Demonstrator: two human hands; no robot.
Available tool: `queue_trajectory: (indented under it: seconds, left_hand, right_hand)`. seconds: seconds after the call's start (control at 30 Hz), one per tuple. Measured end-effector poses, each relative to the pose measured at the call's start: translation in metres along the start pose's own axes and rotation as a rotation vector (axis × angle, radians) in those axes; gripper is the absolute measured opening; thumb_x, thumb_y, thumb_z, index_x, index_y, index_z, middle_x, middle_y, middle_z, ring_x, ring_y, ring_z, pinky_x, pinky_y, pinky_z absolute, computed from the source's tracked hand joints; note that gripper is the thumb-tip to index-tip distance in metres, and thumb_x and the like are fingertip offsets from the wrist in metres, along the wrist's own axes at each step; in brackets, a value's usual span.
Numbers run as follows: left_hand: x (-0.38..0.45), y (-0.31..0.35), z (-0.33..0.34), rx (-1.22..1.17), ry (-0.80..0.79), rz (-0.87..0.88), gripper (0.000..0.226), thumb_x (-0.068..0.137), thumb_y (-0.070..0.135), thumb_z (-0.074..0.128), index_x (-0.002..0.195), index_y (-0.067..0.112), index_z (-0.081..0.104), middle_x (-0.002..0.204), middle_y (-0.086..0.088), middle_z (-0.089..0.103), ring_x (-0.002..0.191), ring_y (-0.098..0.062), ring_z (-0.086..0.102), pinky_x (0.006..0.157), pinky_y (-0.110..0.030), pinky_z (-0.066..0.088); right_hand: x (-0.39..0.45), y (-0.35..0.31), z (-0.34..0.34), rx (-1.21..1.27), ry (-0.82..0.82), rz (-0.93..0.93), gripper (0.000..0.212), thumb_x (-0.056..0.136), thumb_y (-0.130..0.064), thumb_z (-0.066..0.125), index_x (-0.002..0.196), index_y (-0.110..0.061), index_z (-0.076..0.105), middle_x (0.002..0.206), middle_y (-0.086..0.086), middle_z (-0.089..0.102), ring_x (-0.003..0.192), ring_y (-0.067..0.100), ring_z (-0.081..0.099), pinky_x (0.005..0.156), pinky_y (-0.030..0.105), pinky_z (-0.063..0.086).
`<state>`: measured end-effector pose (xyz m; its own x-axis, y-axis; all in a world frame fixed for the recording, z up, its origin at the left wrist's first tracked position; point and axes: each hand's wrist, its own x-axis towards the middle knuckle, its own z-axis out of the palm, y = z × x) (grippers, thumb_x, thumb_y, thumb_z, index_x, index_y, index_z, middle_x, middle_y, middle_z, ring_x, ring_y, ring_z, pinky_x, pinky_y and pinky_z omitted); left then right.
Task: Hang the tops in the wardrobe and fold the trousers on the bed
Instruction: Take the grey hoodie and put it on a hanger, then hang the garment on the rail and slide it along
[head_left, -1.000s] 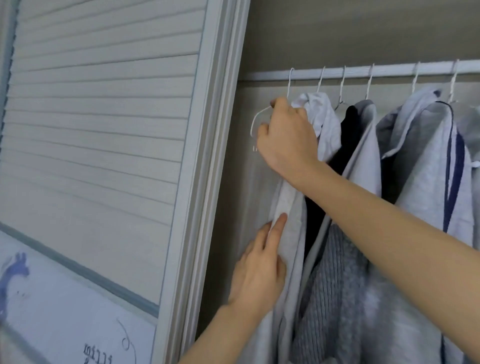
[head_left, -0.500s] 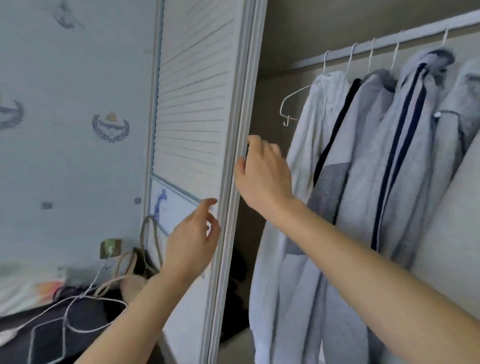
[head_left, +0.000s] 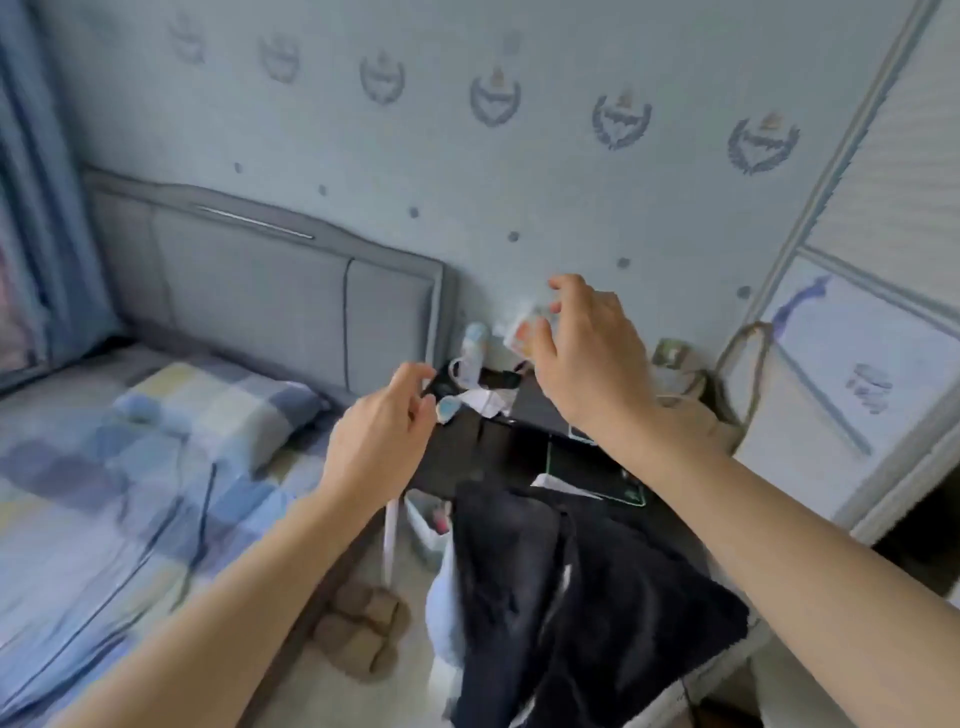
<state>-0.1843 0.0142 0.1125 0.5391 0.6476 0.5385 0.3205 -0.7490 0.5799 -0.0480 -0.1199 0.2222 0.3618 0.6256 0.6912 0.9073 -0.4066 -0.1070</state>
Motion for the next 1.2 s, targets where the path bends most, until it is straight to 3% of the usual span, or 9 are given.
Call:
queue_trajectory:
  seconds: [0.2,0.4,0.53,0.67,0.93,1.07,1.2]
  left_hand:
    - [-0.129,-0.147,-0.126,0.201,0.045,-0.353,0.023,0.098,0.029,0.047,0.121,0.028,0.052,0.078,0.005,0.067,0.075,-0.029,0.064,0.067,-0.038,0.050]
    - [-0.270,-0.268,-0.255,0.349,0.072,-0.705,0.022,0.100,0.030,0.045,0.121,0.029,0.050,0.082,0.007,0.067,0.073,-0.026,0.062,0.064,-0.038,0.050]
    - [-0.362,-0.333,-0.319,0.332,0.081,-0.929,0.021,0.098,0.028,0.048,0.118,0.027,0.053,0.073,0.013,0.061,0.063,-0.014,0.059,0.057,-0.034,0.047]
    - [-0.436,-0.389,-0.366,0.250,0.061,-1.180,0.019,0.098,0.027,0.046,0.116,0.025,0.054,0.078,0.004,0.067,0.067,-0.021,0.062,0.062,-0.040,0.053]
    - [-0.527,-0.487,-0.403,0.173,0.041,-1.535,0.020,0.096,0.023,0.046,0.110,0.018,0.058,0.095,-0.008,0.069,0.092,-0.030,0.062,0.082,-0.041,0.052]
    - [-0.550,-0.553,-0.405,0.176,-0.006,-1.638,0.017,0.095,0.025,0.047,0.107,0.019,0.058,0.099,-0.005,0.067,0.089,-0.023,0.057,0.076,-0.035,0.046]
    - [-0.555,-0.651,-0.389,0.206,-0.087,-1.636,0.027,0.093,0.022,0.051,0.117,0.010,0.058,0.119,-0.011,0.062,0.111,-0.030,0.057,0.089,-0.035,0.044]
  right_hand:
    - [-0.044,-0.180,0.102,0.265,-0.237,-0.228,0.042,0.095,-0.024,0.044,0.134,-0.007,0.044,0.113,0.011,0.064,0.111,0.033,0.050,0.088,0.046,0.044]
    - [-0.113,-0.378,0.173,0.473,-0.486,-0.382,0.036,0.095,-0.021,0.046,0.127,-0.005,0.047,0.108,0.016,0.064,0.108,0.036,0.051,0.081,0.045,0.046]
    - [-0.172,-0.490,0.214,0.524,-0.670,-0.447,0.037,0.096,-0.023,0.045,0.129,-0.006,0.047,0.110,0.013,0.064,0.112,0.034,0.049,0.082,0.042,0.045]
    - [-0.228,-0.572,0.258,0.503,-0.881,-0.477,0.037,0.097,-0.026,0.042,0.131,-0.010,0.046,0.114,0.009,0.063,0.115,0.031,0.048,0.085,0.039,0.042]
    - [-0.285,-0.678,0.351,0.460,-1.259,-0.485,0.032,0.098,-0.030,0.042,0.122,-0.011,0.050,0.110,0.012,0.063,0.099,0.031,0.055,0.069,0.035,0.039]
    - [-0.304,-0.733,0.414,0.488,-1.433,-0.460,0.027,0.097,-0.029,0.044,0.115,-0.011,0.054,0.106,0.009,0.064,0.096,0.027,0.057,0.075,0.035,0.044]
    - [-0.321,-0.791,0.503,0.582,-1.549,-0.321,0.022,0.095,-0.027,0.049,0.107,-0.012,0.061,0.106,0.005,0.067,0.102,0.023,0.058,0.078,0.030,0.040]
